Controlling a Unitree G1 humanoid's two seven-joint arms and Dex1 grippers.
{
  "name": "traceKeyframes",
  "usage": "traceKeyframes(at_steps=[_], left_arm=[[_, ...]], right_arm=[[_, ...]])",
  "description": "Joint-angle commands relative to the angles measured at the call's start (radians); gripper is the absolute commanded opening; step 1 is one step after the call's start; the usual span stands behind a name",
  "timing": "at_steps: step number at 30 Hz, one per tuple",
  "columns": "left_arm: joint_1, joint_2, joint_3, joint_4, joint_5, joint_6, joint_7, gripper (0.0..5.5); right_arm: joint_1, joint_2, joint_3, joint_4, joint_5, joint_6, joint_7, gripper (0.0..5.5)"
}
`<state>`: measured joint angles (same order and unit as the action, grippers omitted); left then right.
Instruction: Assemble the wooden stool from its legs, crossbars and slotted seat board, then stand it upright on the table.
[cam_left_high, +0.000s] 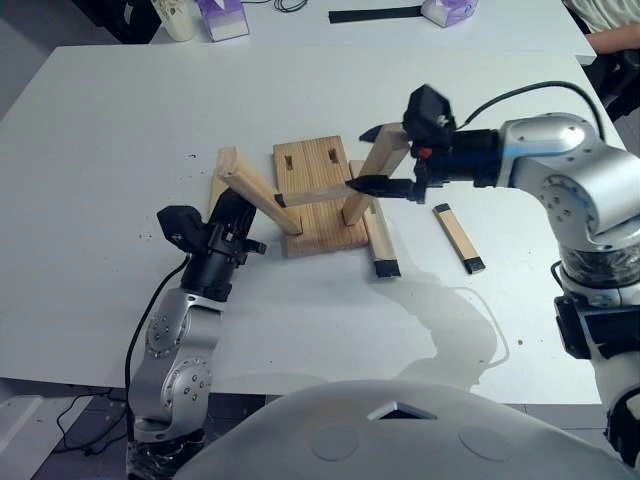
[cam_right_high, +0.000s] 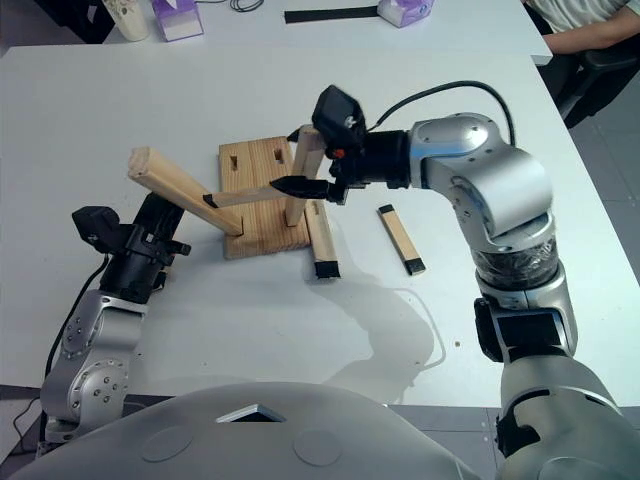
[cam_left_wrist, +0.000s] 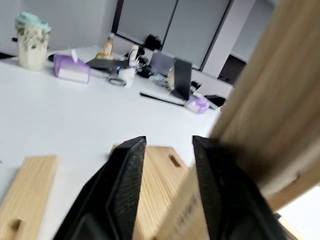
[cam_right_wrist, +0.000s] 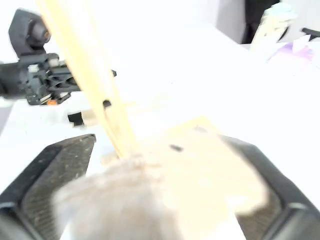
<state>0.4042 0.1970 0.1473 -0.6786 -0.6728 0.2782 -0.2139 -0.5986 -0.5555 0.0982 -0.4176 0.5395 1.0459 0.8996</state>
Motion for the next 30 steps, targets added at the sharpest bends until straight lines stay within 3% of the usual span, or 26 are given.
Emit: traceKeyframes(at_steps=[1, 7, 12, 16, 18, 23, 30], left_arm=[[-0.045, 0.091, 0.125, 0.028, -0.050, 0.037, -0.019, 1.77], [-0.187, 0.163, 0.246, 0.047, -0.190, 0.091, 0.021, 1.77], [-0.123, 0.157, 0.158, 0.062, -0.044, 0.113, 0.043, 1.77], [-0.036, 0.068, 0.125, 0.021, 0.081, 0.090, 0.151, 1.77], [0.005, 0.035, 0.107, -0.007, 0.140, 0.072, 0.184, 1.80], [0.052, -0.003, 0.005, -0.059, 0.279, 0.037, 0.203, 1.03], [0.020, -0.008, -0.026, -0.048, 0.377, 0.023, 0.197, 0.01]], right_arm=[[0.047, 0.005, -0.096, -0.086, 0.149, 0.088, -0.007, 4.13], [0.035, 0.039, -0.243, -0.069, 0.274, 0.080, -0.083, 4.13], [0.094, -0.013, -0.293, -0.007, 0.216, -0.024, -0.122, 4.13], [0.241, -0.044, -0.414, -0.108, 0.317, -0.054, -0.083, 4.13], [0.319, -0.032, -0.435, -0.114, 0.270, -0.063, -0.164, 3.89], [0.510, 0.122, -0.249, -0.197, 0.032, -0.195, -0.457, 3.12], [0.675, 0.326, 0.000, -0.291, -0.234, -0.373, -0.757, 2.07]])
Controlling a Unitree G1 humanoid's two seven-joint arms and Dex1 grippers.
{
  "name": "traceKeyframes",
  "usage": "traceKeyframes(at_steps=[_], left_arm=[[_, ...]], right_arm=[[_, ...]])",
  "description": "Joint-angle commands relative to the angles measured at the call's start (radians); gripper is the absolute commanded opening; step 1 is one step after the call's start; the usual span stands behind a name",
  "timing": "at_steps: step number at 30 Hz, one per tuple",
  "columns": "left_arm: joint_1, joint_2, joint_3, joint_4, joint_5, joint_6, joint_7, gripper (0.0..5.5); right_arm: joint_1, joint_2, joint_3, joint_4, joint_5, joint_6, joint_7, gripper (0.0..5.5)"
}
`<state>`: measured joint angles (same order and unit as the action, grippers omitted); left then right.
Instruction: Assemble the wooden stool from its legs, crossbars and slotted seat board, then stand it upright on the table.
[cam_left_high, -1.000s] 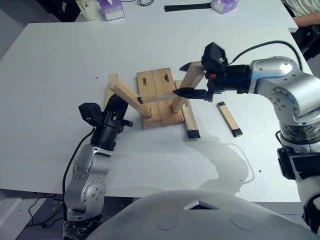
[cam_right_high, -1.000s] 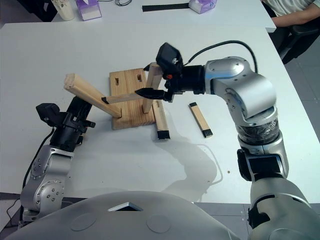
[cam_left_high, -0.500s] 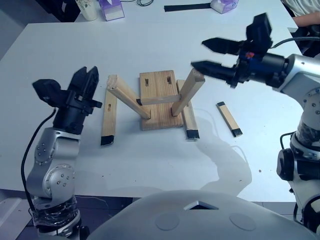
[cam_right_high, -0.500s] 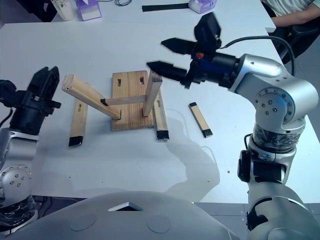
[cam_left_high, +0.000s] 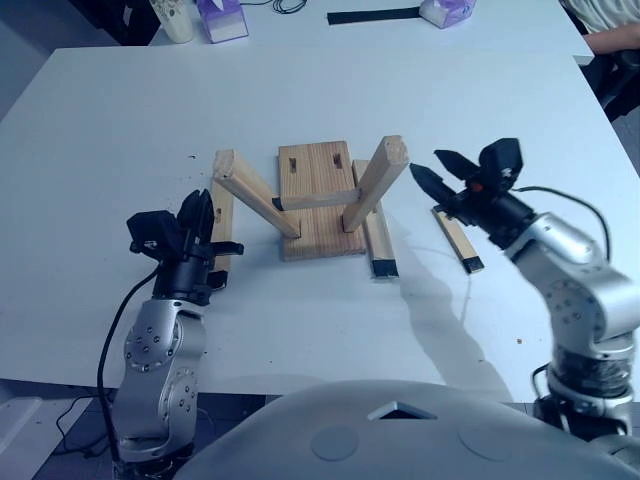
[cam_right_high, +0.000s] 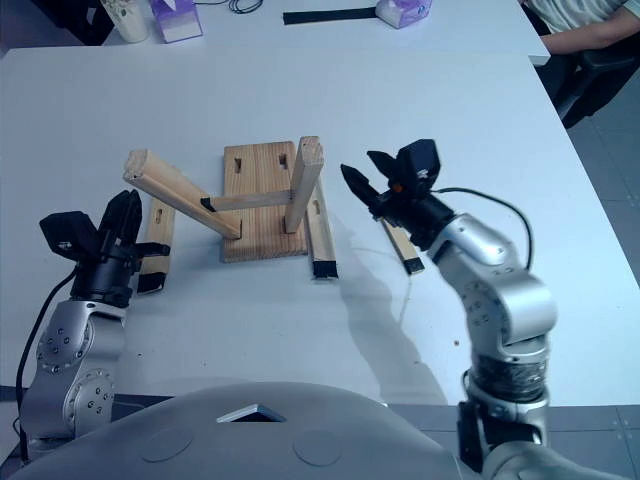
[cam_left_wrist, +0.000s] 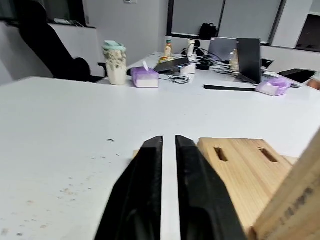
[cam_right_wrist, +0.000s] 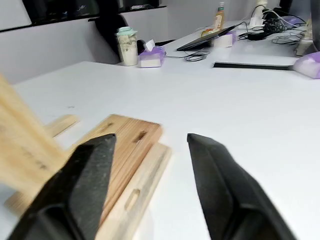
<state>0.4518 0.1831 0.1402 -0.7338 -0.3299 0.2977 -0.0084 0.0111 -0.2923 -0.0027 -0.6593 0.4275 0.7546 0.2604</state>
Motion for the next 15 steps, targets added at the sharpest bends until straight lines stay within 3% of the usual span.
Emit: traceKeyframes(at_steps=[1, 5, 13, 15], left_arm=[[-0.037, 0.009, -0.022, 0.002, 0.037, 0.011, -0.011, 0.00], [-0.024, 0.032, -0.034, -0.032, 0.057, 0.035, -0.033, 0.00], [-0.011, 0.018, -0.039, -0.092, 0.070, 0.096, -0.023, 0.00], [-0.021, 0.009, -0.063, -0.092, 0.093, 0.101, -0.013, 0.00]], right_arm=[[0.081, 0.081, 0.121, -0.061, -0.154, -0.095, -0.150, 1.96], [0.142, 0.070, 0.240, -0.105, -0.290, -0.162, -0.200, 1.41], [0.180, 0.124, 0.323, -0.132, -0.381, -0.180, -0.251, 0.05], [0.174, 0.131, 0.336, -0.124, -0.399, -0.184, -0.255, 0.02]])
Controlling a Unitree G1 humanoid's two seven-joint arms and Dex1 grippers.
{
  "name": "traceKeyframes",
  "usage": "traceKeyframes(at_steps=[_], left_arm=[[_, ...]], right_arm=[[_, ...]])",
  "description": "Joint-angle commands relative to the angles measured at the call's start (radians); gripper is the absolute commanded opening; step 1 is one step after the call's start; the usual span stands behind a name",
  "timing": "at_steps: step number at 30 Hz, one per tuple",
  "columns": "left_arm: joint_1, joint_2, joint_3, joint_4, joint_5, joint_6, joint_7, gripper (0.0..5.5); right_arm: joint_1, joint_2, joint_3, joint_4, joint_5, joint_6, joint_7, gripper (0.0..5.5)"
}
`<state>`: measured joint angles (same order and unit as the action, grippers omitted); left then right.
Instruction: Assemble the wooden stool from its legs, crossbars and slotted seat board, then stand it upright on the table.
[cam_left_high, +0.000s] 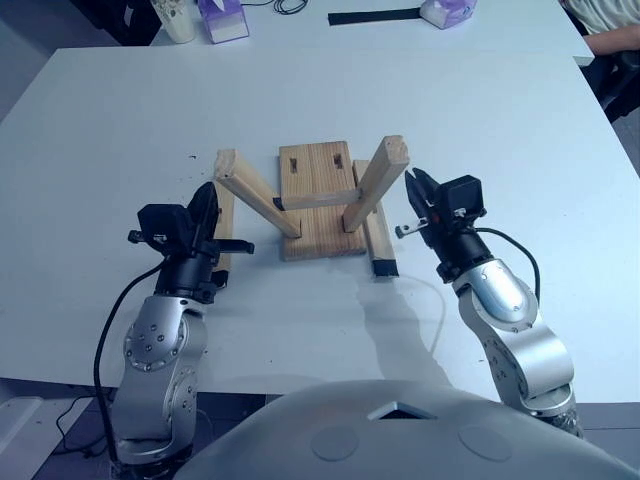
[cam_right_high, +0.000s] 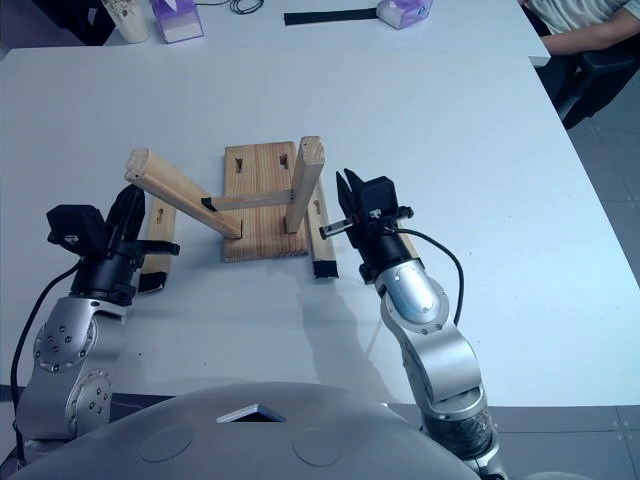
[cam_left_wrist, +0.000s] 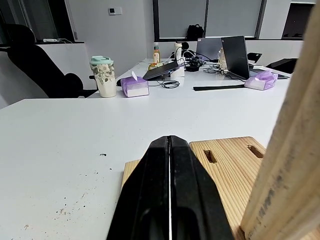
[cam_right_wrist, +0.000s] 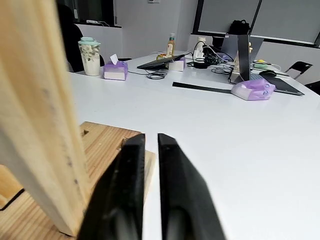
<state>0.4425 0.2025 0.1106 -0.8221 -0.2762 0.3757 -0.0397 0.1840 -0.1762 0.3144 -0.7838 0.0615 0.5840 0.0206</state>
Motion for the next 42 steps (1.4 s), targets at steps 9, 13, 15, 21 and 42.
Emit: traceKeyframes(at_steps=[9, 13, 15, 21, 42], left_arm=[[0.009, -0.031, 0.053, 0.010, 0.192, 0.051, 0.121, 0.00], [0.031, -0.023, 0.007, -0.041, 0.196, 0.060, 0.078, 0.00], [0.003, 0.054, -0.146, -0.099, 0.194, 0.063, -0.034, 0.00], [-0.094, 0.097, -0.414, -0.117, 0.171, 0.120, -0.160, 0.00], [-0.112, -0.042, 0.234, 0.012, -0.129, 0.059, -0.038, 0.00]], right_arm=[[0.044, 0.044, -0.108, -0.008, -0.221, 0.066, -0.166, 0.02], [0.014, 0.070, -0.044, -0.061, -0.149, 0.068, -0.070, 0.02], [-0.026, 0.047, 0.059, -0.102, -0.089, 0.056, 0.038, 0.02], [-0.159, -0.049, 0.189, -0.058, 0.054, 0.066, 0.308, 0.02], [-0.269, -0.100, -0.335, 0.171, 0.202, -0.018, 0.303, 0.02]])
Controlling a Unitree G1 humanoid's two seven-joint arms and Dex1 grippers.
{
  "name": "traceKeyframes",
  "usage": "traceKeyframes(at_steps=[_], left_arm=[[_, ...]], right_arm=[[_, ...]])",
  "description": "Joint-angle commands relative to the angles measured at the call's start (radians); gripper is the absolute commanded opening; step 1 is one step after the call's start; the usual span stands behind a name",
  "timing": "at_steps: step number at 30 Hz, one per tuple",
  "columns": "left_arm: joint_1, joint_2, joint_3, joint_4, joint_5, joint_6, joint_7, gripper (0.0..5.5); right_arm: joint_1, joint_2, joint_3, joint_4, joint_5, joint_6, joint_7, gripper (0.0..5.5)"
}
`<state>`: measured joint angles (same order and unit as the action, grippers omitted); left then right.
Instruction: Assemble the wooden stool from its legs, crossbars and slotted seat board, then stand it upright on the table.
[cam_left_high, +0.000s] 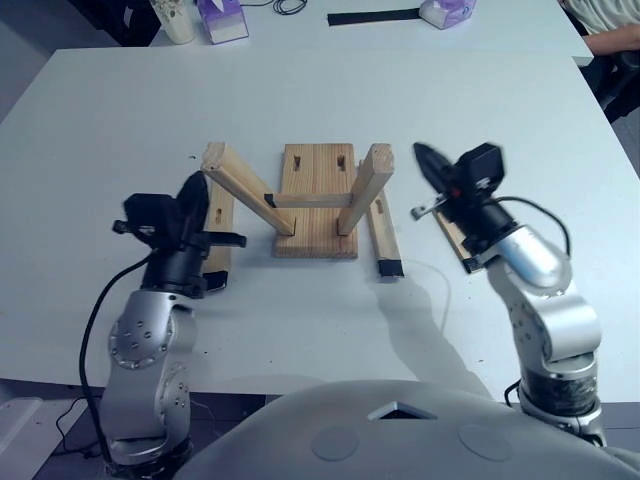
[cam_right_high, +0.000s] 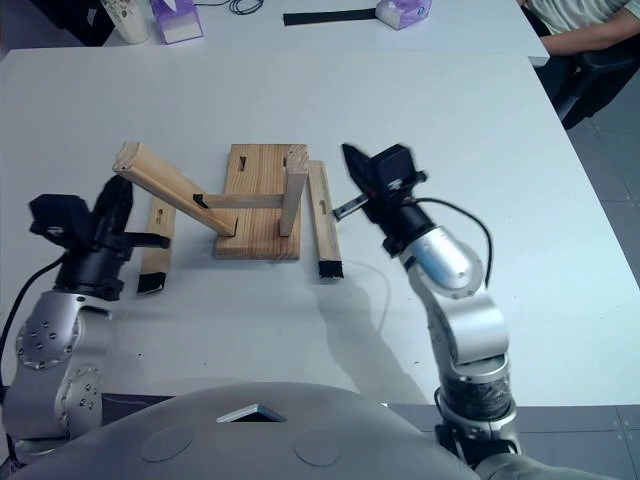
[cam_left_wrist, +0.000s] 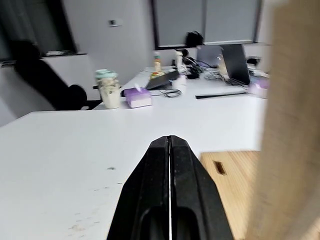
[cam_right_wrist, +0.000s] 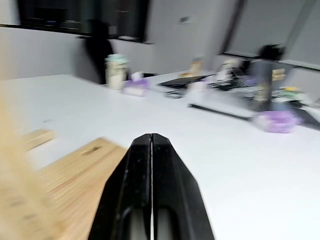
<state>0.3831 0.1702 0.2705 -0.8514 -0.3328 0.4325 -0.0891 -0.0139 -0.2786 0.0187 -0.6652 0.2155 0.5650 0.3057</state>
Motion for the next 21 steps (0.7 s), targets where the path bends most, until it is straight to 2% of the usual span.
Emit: traceKeyframes(at_steps=[1, 5, 9, 15, 21], left_arm=[[-0.077, -0.005, 0.093, 0.056, -0.086, 0.004, 0.017, 0.00], [-0.328, 0.047, 0.216, 0.114, -0.237, 0.045, 0.093, 0.00], [-0.575, 0.121, 0.200, 0.076, -0.432, 0.136, 0.145, 0.00], [-0.683, 0.213, 0.092, 0.011, -0.602, 0.227, 0.135, 0.00], [-0.697, 0.269, 0.058, 0.007, -0.653, 0.220, 0.107, 0.00]], right_arm=[[-0.104, 0.011, -0.050, 0.074, 0.064, 0.005, 0.017, 0.02], [-0.322, 0.063, -0.092, 0.171, 0.170, 0.036, 0.014, 0.02], [-0.457, 0.034, -0.110, 0.145, 0.379, 0.154, 0.118, 0.02], [-0.562, 0.038, -0.165, 0.142, 0.618, 0.245, 0.114, 0.02], [-0.599, 0.052, -0.168, 0.143, 0.751, 0.272, 0.065, 0.02]])
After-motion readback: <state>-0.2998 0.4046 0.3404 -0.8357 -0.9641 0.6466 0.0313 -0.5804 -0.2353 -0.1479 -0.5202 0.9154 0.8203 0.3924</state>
